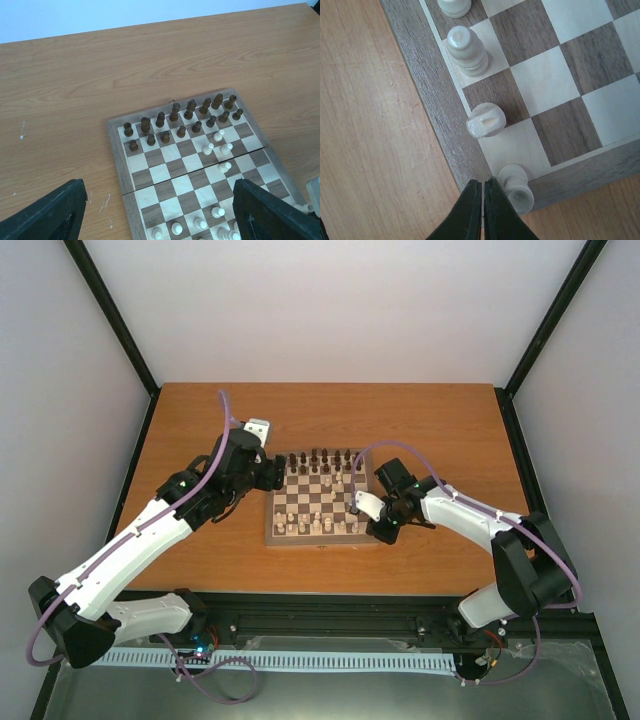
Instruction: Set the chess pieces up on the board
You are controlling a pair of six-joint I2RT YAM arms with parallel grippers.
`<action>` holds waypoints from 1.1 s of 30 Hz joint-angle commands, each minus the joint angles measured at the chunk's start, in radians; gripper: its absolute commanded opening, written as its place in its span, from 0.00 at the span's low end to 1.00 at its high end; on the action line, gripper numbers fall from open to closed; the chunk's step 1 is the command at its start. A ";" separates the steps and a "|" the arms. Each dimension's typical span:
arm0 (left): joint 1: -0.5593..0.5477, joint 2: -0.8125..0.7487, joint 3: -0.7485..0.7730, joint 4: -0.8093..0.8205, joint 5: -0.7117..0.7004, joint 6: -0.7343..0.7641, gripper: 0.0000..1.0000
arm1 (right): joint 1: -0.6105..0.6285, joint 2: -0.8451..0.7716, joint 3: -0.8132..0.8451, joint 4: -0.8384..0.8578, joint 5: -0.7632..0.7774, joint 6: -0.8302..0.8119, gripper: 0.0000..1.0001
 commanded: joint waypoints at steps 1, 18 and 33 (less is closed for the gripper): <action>0.003 0.000 0.004 0.014 0.008 0.015 0.82 | 0.011 0.013 0.016 0.012 -0.003 0.006 0.05; 0.003 0.001 0.005 0.013 0.034 0.019 0.82 | -0.047 -0.051 -0.004 -0.036 0.047 -0.063 0.04; 0.004 -0.002 0.006 0.011 0.035 0.025 0.82 | -0.045 0.053 0.039 0.009 0.039 -0.048 0.05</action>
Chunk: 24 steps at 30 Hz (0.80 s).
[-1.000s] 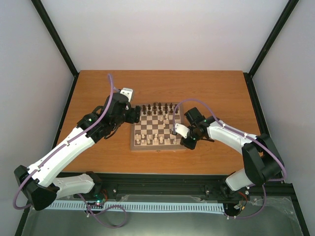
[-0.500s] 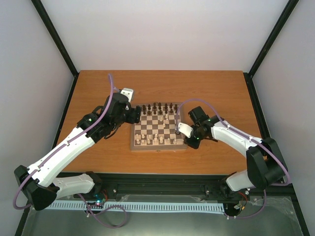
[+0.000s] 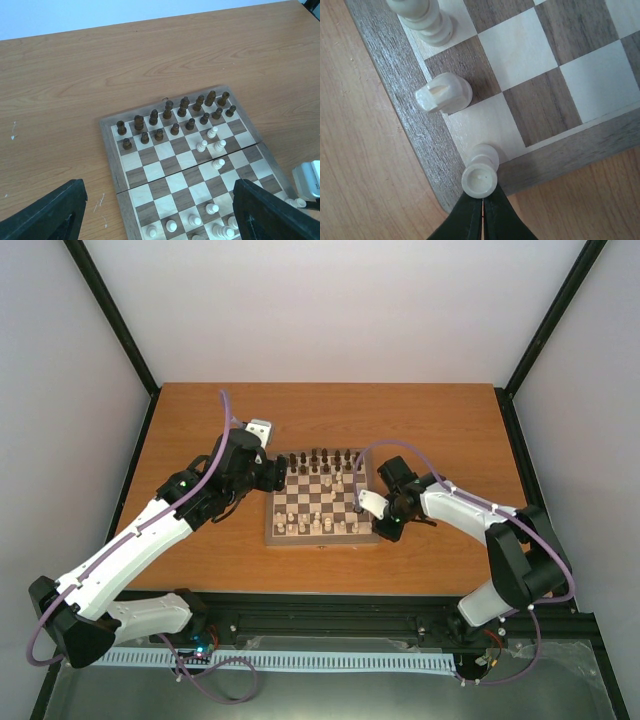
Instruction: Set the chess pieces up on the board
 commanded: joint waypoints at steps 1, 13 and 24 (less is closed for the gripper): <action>0.004 -0.002 0.006 0.011 0.007 0.020 0.82 | -0.001 0.011 0.028 0.025 -0.009 -0.002 0.05; 0.003 0.003 0.007 0.007 0.016 0.022 0.82 | 0.024 0.031 0.046 0.031 -0.008 0.009 0.05; 0.003 -0.001 0.007 0.007 0.003 0.021 0.82 | -0.023 -0.036 0.058 -0.029 0.011 -0.006 0.07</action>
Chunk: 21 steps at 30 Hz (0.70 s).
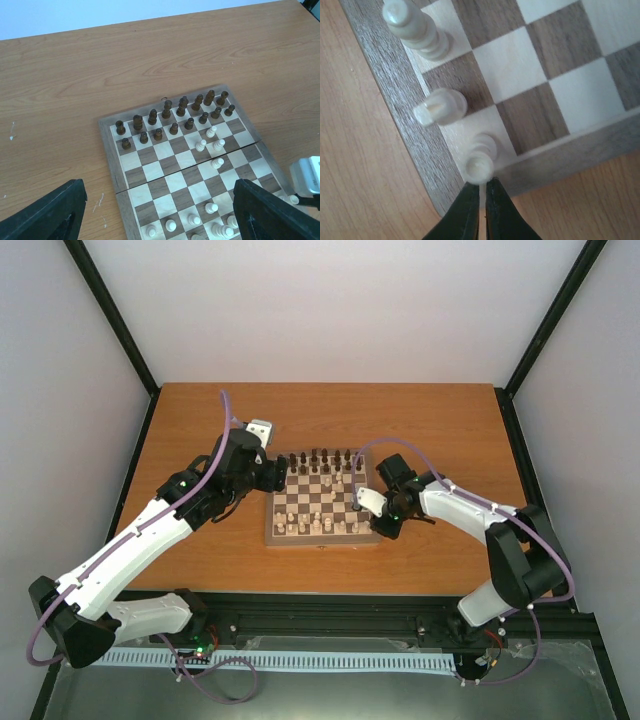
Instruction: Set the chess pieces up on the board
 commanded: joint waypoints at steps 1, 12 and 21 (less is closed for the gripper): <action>0.003 -0.003 0.007 0.008 -0.003 0.018 0.83 | -0.051 -0.057 0.050 -0.054 0.005 -0.016 0.08; 0.004 -0.021 0.007 0.008 -0.034 0.018 0.83 | -0.062 0.066 0.381 -0.143 -0.058 0.033 0.37; 0.005 -0.023 0.005 0.008 -0.055 0.026 0.82 | 0.070 0.321 0.555 -0.134 -0.026 0.077 0.37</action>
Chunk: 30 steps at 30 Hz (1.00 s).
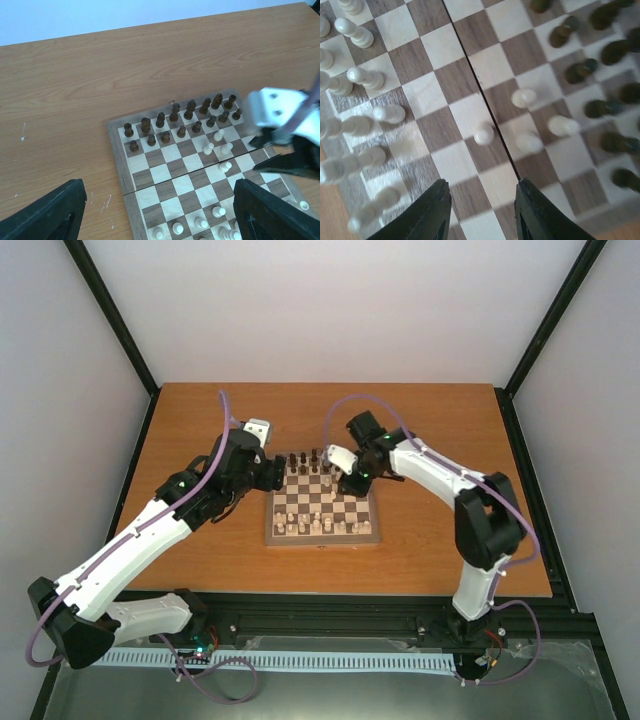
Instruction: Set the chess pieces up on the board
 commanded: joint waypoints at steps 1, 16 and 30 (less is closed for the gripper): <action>0.005 -0.018 0.003 0.008 -0.022 0.023 0.82 | 0.055 0.106 0.084 -0.021 0.016 0.031 0.37; 0.006 -0.015 0.005 0.008 -0.007 0.027 0.83 | 0.086 0.244 0.190 -0.058 0.059 0.061 0.40; 0.009 -0.011 0.005 0.008 0.001 0.028 0.83 | 0.098 0.258 0.171 -0.068 0.057 0.062 0.24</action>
